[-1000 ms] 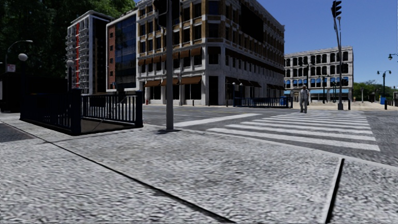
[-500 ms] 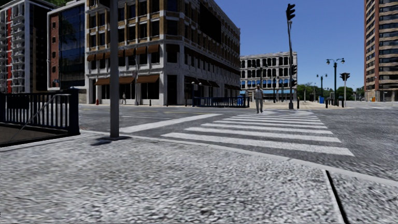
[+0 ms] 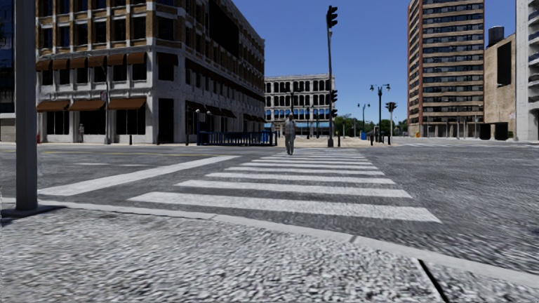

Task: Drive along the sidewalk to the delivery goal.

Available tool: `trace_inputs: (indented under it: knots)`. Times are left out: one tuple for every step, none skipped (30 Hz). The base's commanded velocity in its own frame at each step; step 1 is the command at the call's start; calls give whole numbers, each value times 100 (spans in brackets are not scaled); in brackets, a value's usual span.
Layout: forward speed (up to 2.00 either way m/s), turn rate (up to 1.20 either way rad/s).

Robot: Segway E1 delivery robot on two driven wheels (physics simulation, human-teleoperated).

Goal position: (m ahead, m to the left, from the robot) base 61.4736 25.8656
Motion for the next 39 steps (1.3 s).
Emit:
trace_inputs:
  knots:
    - [155, -57]
    - [155, -57]
    - [155, -57]
    - [155, -57]
    - [155, -57]
    - [155, -57]
    - [155, -57]
    - [155, -57]
    - [155, -57]
    - [155, -52]
    - [155, -52]
    - [155, -48]
    - [155, -45]
    - [155, 0]
    - [155, 0]
    - [155, 0]
    - [155, 0]
    - [155, 0]
    - [155, 0]
    - [155, 0]
    - [155, 0]
    - [155, 0]
    - [155, 0]
    - [155, 0]
    - [155, 0]
    - [155, 0]
    - [155, 0]
    - [155, 0]
    - [155, 0]
    - [155, 0]
    - [155, 0]
    - [155, 0]
    - [155, 0]
    - [155, 0]
    - [155, 0]
    - [155, 0]
    - [155, 0]
    - [155, 0]
    - [155, 0]
